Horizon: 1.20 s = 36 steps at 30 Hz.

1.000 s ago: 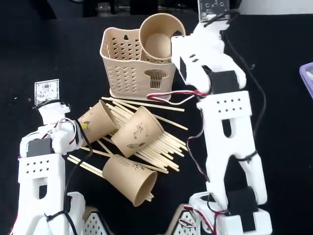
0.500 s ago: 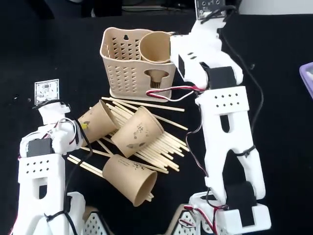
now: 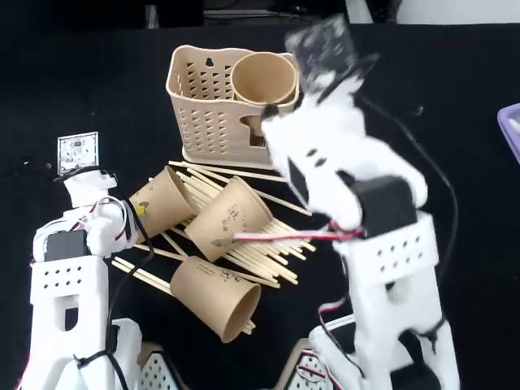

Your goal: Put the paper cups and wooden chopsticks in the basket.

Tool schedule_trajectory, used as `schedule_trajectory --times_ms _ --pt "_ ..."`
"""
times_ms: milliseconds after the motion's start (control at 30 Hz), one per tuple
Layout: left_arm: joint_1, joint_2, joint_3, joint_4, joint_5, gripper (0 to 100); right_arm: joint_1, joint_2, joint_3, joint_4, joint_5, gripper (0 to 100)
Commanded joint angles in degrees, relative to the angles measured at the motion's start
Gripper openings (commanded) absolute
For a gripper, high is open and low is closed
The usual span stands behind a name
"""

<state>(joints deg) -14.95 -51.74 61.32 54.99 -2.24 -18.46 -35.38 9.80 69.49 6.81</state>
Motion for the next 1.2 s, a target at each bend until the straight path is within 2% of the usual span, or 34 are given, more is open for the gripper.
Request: schedule_trajectory --times_ms 0,233,300,433,700,1167 --pt "-0.22 0.18 0.75 -0.35 -0.18 22 -1.23 -4.97 11.47 -3.60 3.60 18.7" --pt "-0.22 0.18 0.57 -0.35 -0.26 22 -6.33 -6.20 37.85 -20.04 6.68 19.2" --pt "-0.22 0.18 0.57 -0.35 -0.26 22 -7.21 -6.20 41.10 -22.86 6.42 23.6" --pt "-0.22 0.18 0.57 -0.35 -0.26 22 -7.30 -6.20 44.09 -24.62 6.33 33.1" --pt "-0.31 0.18 1.01 -1.58 -0.26 22 -7.38 -6.11 49.54 -31.56 6.42 30.0" --pt "-0.31 0.18 1.01 -1.58 -0.26 22 -14.42 7.52 46.02 -31.65 6.77 27.6"
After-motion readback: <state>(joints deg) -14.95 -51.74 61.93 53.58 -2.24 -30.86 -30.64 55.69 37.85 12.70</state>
